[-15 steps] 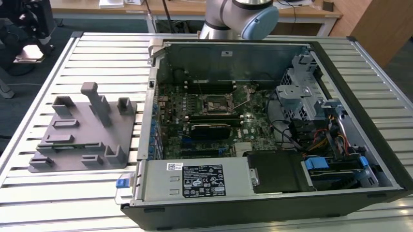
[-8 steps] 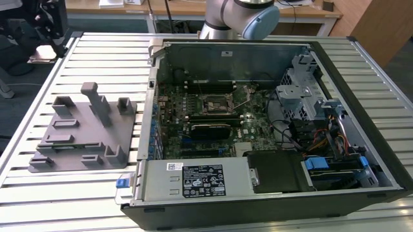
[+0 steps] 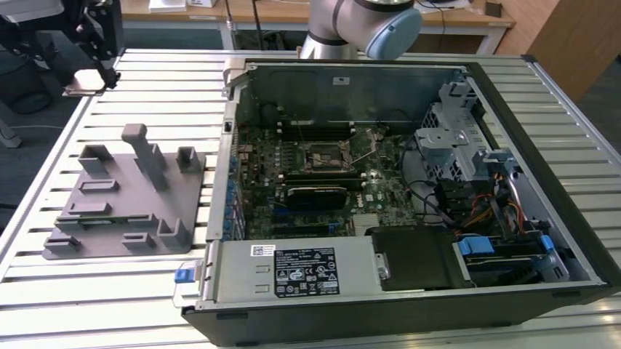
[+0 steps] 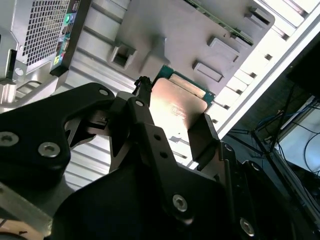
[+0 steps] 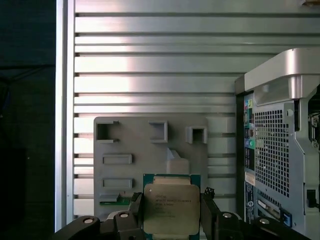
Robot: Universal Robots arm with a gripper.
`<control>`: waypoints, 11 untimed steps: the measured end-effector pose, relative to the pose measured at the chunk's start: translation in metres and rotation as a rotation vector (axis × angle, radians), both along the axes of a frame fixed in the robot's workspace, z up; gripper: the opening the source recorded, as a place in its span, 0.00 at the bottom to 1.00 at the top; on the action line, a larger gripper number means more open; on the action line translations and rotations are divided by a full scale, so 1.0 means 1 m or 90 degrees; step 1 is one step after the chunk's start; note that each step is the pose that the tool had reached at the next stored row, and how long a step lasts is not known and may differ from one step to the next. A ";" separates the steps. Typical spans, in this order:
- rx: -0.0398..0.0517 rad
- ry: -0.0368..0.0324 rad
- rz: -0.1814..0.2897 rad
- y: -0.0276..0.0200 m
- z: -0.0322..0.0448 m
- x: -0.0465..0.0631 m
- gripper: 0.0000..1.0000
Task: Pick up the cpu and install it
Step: 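Pick up the cpu and move it towards the insertion slot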
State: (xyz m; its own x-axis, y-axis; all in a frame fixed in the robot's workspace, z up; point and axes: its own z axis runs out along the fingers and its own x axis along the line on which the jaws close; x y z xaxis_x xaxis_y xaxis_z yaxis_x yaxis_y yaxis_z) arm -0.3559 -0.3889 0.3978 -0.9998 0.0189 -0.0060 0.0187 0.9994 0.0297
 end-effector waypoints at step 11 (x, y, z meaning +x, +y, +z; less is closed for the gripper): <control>0.0000 0.0000 0.000 0.0000 -0.0033 0.020 0.54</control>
